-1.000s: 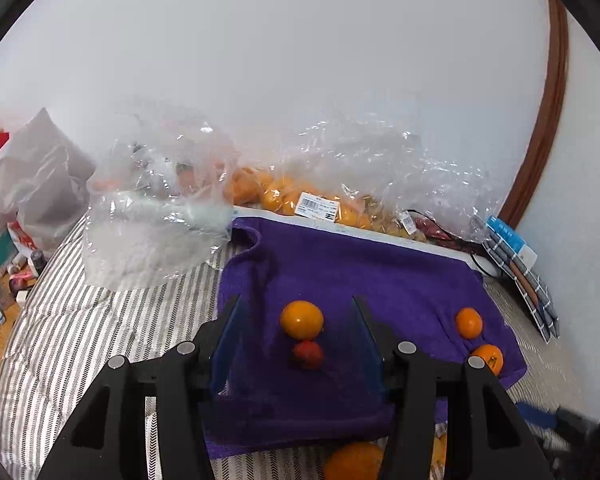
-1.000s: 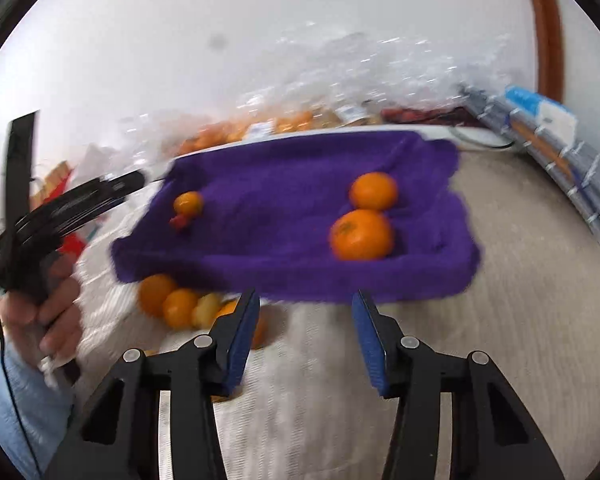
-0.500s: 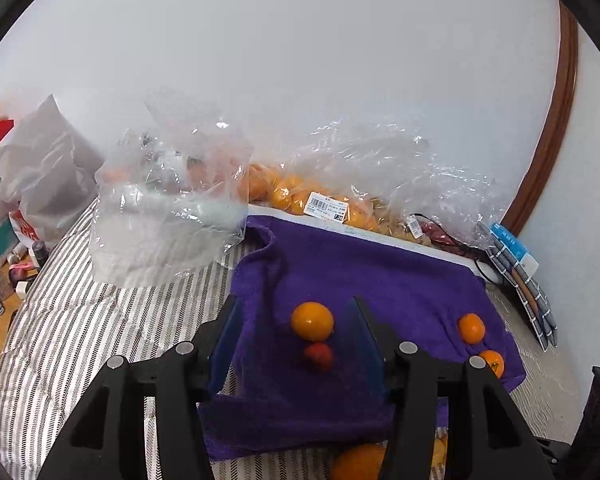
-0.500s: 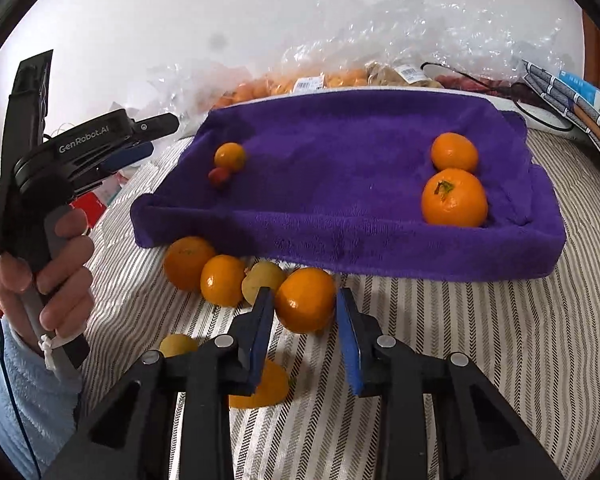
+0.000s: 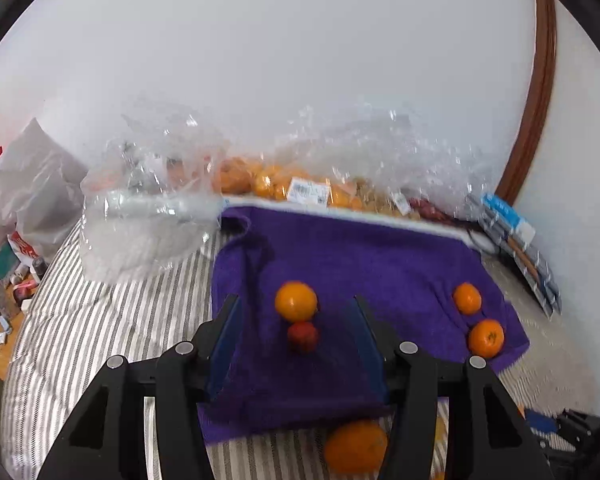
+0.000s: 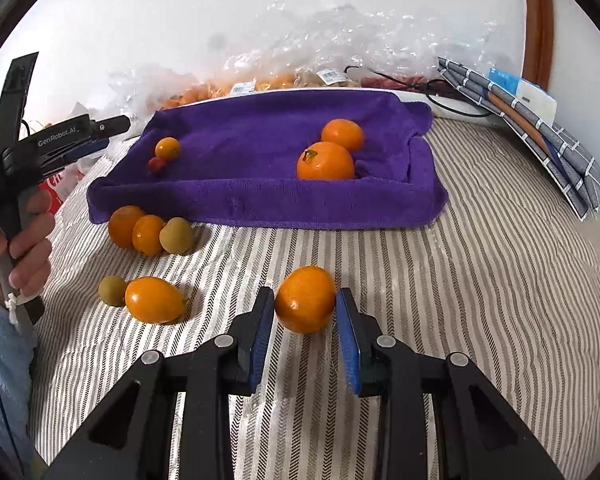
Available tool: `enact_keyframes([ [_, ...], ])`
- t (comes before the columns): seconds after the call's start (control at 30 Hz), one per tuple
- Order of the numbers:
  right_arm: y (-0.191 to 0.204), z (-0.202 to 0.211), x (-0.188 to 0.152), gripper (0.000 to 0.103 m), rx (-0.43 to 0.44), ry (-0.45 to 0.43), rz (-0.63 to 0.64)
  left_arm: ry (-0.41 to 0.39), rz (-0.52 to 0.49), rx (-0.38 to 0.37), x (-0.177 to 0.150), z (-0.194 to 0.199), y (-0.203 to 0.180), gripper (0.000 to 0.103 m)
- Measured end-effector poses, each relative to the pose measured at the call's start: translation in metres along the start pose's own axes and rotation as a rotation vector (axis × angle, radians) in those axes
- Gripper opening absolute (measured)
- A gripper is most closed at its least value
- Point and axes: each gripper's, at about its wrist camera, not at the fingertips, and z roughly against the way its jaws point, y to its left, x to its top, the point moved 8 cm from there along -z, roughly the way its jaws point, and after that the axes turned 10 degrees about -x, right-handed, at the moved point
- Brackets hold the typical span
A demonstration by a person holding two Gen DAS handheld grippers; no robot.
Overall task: Organize fruits
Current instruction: 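Grasp another orange on the bedspread with the right tool, then carry the held orange over the towel with the right tool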
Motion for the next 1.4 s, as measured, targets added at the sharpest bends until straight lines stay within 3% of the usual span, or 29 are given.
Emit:
enact_keyframes([
  [0.2,0.006,-0.018,0.002,0.033,-0.028,0.021,0.022,0.088,-0.018,-0.078,-0.035,0.016,-0.014,0.052],
  [0.33,0.005,-0.017,0.005,0.032,-0.002,0.008,0.007,0.146,-0.078,-0.091,-0.06,0.009,-0.021,0.052],
  [0.57,-0.004,-0.009,0.004,0.032,-0.02,-0.031,-0.027,0.215,-0.056,-0.149,-0.077,-0.005,-0.026,0.053],
  [0.9,-0.005,-0.011,0.005,0.032,-0.01,-0.024,-0.043,0.265,-0.178,-0.038,-0.092,-0.02,-0.04,0.051],
  [0.93,-0.004,-0.011,0.005,0.032,-0.015,-0.024,-0.042,0.263,-0.172,-0.048,-0.092,-0.02,-0.041,0.039],
  [1.03,-0.006,-0.01,0.006,0.032,-0.019,-0.033,-0.051,0.207,-0.146,-0.091,-0.087,-0.012,-0.042,0.039],
  [1.2,-0.014,-0.003,0.007,0.032,-0.004,-0.065,-0.093,0.042,-0.17,-0.118,-0.071,0.017,-0.051,0.04],
  [1.4,-0.022,0.007,0.009,0.032,0.017,-0.115,-0.141,0.006,-0.136,-0.103,-0.064,0.018,-0.043,0.04],
])
